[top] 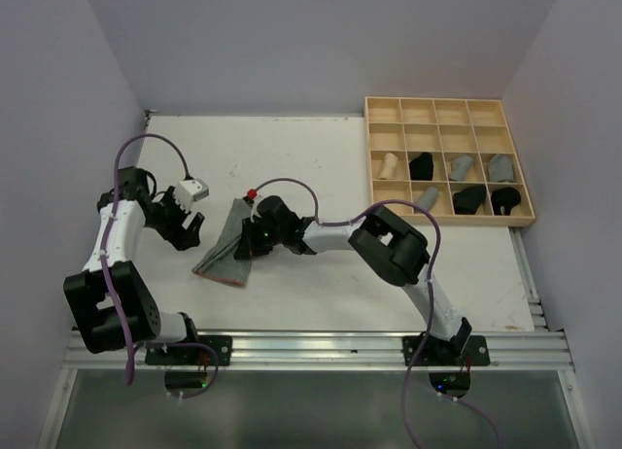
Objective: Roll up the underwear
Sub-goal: Fold the underwear
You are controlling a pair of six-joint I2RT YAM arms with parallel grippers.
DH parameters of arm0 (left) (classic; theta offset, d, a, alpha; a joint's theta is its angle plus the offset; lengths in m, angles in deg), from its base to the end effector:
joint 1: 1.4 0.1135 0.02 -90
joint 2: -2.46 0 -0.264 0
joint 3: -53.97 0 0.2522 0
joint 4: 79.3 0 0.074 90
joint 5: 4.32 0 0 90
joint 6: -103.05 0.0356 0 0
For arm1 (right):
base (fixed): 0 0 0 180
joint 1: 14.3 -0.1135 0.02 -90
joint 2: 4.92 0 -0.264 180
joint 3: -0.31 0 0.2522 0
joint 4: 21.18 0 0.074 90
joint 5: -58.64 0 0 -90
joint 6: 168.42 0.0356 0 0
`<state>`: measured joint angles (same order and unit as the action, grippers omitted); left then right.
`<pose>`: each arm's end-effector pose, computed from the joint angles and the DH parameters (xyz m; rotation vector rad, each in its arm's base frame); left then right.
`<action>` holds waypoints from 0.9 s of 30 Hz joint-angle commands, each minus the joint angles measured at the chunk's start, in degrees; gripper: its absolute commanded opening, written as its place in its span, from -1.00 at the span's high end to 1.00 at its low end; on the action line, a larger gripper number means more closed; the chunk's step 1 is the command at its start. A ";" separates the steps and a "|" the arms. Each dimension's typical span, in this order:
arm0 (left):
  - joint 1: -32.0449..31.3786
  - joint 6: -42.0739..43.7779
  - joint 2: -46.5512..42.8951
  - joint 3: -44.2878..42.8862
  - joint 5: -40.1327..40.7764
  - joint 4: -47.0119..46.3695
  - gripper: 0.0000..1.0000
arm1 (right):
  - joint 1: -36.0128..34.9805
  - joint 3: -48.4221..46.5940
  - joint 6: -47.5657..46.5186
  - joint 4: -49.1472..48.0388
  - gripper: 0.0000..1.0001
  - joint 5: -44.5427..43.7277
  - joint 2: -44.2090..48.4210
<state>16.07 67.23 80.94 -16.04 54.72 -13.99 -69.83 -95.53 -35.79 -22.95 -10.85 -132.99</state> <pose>0.2401 0.0564 0.2347 0.9083 2.4147 -0.3639 0.2663 0.4099 0.1324 -0.5129 2.3407 1.3127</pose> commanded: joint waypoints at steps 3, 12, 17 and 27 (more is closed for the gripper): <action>0.02 -0.82 0.01 -0.27 -0.33 -2.76 -0.63 | 0.68 -0.89 3.59 -3.19 0.93 -2.57 -3.58; -1.82 -2.49 3.61 -1.67 0.37 -4.88 -0.64 | 9.64 7.11 13.88 -10.83 1.00 -9.26 -5.17; -4.37 -4.33 6.16 -2.72 -0.06 -5.32 -0.54 | 9.21 4.57 15.11 -13.81 0.94 -5.85 -5.35; -10.18 -13.03 7.04 -2.02 -0.51 -9.44 -0.47 | 7.72 11.06 10.81 -11.37 0.73 0.67 7.30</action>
<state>6.59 58.35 87.45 -16.58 55.00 -19.95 -62.42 -85.48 -21.91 -35.25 -11.64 -131.99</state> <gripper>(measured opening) 0.733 0.133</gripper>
